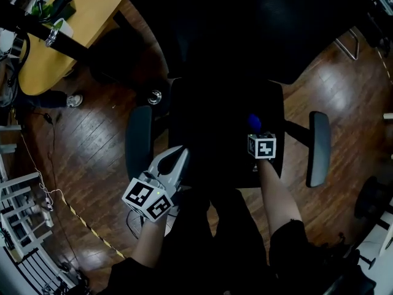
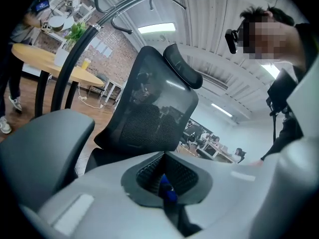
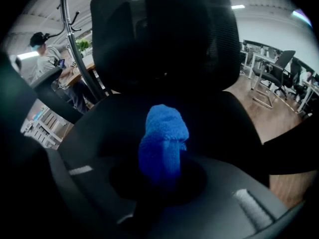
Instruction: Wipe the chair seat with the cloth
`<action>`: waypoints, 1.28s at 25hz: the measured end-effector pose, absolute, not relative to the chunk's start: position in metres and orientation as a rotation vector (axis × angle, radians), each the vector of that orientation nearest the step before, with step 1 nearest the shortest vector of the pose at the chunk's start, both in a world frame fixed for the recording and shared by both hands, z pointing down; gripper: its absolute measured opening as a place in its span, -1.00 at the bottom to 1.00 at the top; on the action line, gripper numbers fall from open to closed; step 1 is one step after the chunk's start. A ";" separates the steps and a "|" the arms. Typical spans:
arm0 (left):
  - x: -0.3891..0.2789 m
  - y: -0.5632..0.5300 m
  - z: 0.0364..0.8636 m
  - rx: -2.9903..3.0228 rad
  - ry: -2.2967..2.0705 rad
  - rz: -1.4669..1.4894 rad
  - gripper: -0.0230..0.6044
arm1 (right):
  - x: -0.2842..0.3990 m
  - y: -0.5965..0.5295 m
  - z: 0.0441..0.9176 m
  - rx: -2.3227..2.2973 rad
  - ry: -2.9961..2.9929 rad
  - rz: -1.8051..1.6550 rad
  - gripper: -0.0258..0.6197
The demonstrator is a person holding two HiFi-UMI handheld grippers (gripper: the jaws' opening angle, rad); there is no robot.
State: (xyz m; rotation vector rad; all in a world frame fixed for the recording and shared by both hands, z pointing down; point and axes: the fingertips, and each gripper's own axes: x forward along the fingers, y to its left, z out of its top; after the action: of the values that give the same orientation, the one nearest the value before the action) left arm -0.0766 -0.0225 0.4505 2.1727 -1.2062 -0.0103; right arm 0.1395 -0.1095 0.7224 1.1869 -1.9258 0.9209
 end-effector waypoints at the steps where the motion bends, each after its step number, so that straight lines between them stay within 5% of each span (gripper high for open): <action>1: -0.073 -0.022 0.451 2.179 -1.197 -0.005 -0.92 | 0.159 -0.112 0.718 1.217 -1.916 0.905 -0.80; 14: -0.071 -0.016 0.451 2.167 -1.204 -0.031 -0.92 | 0.198 -0.114 0.699 1.358 -1.898 0.885 -0.80; 27: -0.095 -0.006 0.443 2.124 -1.262 -0.087 -0.92 | -0.077 -0.061 0.658 0.740 -2.206 1.024 -0.80; 32: -0.102 -0.001 0.447 2.106 -1.273 -0.092 -0.92 | -0.129 -0.035 0.684 0.595 -2.231 0.985 -0.80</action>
State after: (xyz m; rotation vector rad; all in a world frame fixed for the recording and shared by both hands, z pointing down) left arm -0.1016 -0.0010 0.4471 2.1061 -1.2730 -0.0923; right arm -0.1294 -0.0354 0.6837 0.5946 -2.2309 0.9852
